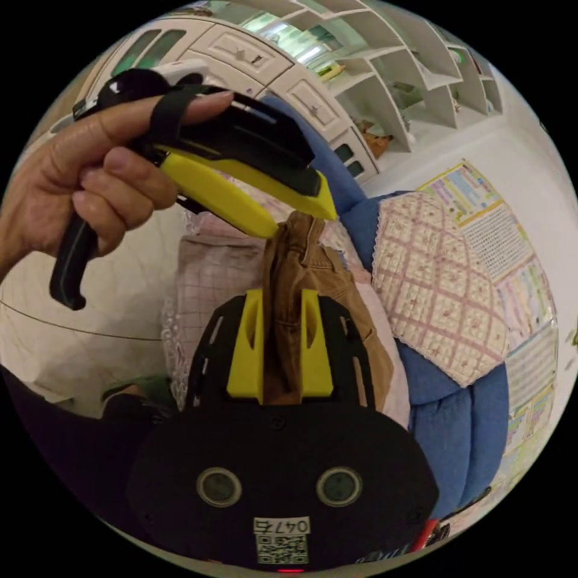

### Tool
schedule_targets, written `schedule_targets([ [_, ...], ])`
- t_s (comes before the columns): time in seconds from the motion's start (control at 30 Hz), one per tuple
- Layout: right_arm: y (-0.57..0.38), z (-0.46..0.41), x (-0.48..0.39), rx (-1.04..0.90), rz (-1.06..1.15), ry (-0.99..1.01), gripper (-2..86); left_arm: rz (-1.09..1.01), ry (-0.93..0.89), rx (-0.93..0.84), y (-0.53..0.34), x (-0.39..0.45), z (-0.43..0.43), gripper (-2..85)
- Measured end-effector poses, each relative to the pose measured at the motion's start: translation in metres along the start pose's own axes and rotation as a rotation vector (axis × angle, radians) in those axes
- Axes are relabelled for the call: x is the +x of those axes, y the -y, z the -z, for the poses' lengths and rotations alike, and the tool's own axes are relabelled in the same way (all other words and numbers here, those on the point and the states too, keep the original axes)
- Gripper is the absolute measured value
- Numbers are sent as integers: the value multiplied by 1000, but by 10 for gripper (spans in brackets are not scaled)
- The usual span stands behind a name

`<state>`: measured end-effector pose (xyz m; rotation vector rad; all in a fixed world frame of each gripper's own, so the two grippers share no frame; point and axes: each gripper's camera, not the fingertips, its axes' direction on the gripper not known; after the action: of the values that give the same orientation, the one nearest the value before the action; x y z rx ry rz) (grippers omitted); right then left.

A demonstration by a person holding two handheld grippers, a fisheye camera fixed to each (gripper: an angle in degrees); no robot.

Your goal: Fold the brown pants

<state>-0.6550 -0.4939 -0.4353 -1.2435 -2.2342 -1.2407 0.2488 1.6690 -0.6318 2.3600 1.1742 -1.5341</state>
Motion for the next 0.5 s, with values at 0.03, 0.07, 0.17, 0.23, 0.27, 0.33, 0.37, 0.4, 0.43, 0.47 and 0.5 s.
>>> schedule_targets([
  [0.03,-4,-3,5,10,-33,31,36,13,-9,14,-7,-20,13,131],
  [0.07,-8,-6,16,17,-90,78,26,48,-20,32,-16,-47,27,123],
  [0.17,-24,-29,58,18,-272,297,17,164,4,60,-47,-120,60,104],
  [0.23,-37,-48,81,13,-356,418,15,162,20,65,-59,-138,65,115],
  [0.27,-46,-58,92,17,-389,463,14,150,46,65,-62,-144,65,122],
  [0.33,-57,-71,103,23,-413,496,13,157,83,65,-64,-158,68,127],
  [0.37,-64,-77,108,24,-418,503,13,167,93,70,-68,-171,72,129],
  [0.4,-68,-81,110,24,-421,504,13,170,99,71,-71,-177,74,130],
  [0.43,-75,-87,113,23,-429,506,14,167,125,74,-80,-189,77,133],
  [0.47,-83,-94,117,25,-436,506,14,164,156,75,-90,-201,81,136],
  [0.5,-88,-97,119,29,-442,505,15,172,184,75,-96,-208,82,150],
])
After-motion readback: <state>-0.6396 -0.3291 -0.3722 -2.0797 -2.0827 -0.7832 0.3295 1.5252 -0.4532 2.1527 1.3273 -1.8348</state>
